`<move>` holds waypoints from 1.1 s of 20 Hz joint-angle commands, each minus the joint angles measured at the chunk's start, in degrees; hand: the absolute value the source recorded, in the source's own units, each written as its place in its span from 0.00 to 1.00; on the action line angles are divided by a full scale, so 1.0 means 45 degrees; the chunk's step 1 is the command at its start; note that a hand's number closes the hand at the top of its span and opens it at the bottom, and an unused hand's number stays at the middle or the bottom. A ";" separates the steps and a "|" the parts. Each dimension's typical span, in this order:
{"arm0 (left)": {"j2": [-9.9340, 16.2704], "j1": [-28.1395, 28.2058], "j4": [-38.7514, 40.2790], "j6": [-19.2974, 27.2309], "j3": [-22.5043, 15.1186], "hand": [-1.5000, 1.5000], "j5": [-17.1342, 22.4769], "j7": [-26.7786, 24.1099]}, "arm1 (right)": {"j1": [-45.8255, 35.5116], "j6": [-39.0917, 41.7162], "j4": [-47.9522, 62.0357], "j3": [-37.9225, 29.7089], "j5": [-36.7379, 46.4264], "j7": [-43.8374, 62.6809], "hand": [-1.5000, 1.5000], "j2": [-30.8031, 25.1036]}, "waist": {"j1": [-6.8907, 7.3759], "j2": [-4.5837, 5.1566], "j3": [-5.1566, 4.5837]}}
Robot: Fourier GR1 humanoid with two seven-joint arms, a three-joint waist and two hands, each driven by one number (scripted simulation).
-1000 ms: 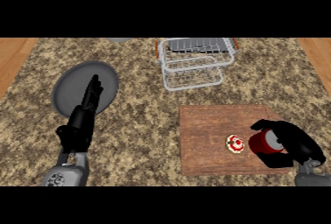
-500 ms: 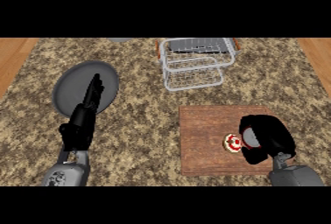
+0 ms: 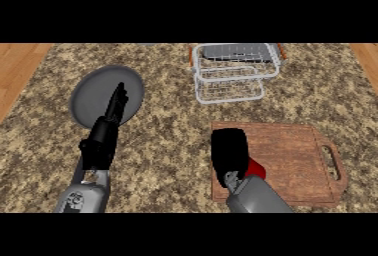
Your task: Pick the can from the cutting board and place it in the tiered basket
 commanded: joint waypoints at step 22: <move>0.0224 0.0554 -0.0095 0.0135 0.0182 0.50 0.0044 -0.0026 | -0.9218 0.2216 -0.2789 -0.2453 -0.3988 0.6900 1.00 0.0334 | -0.0585 -0.0145 0.0026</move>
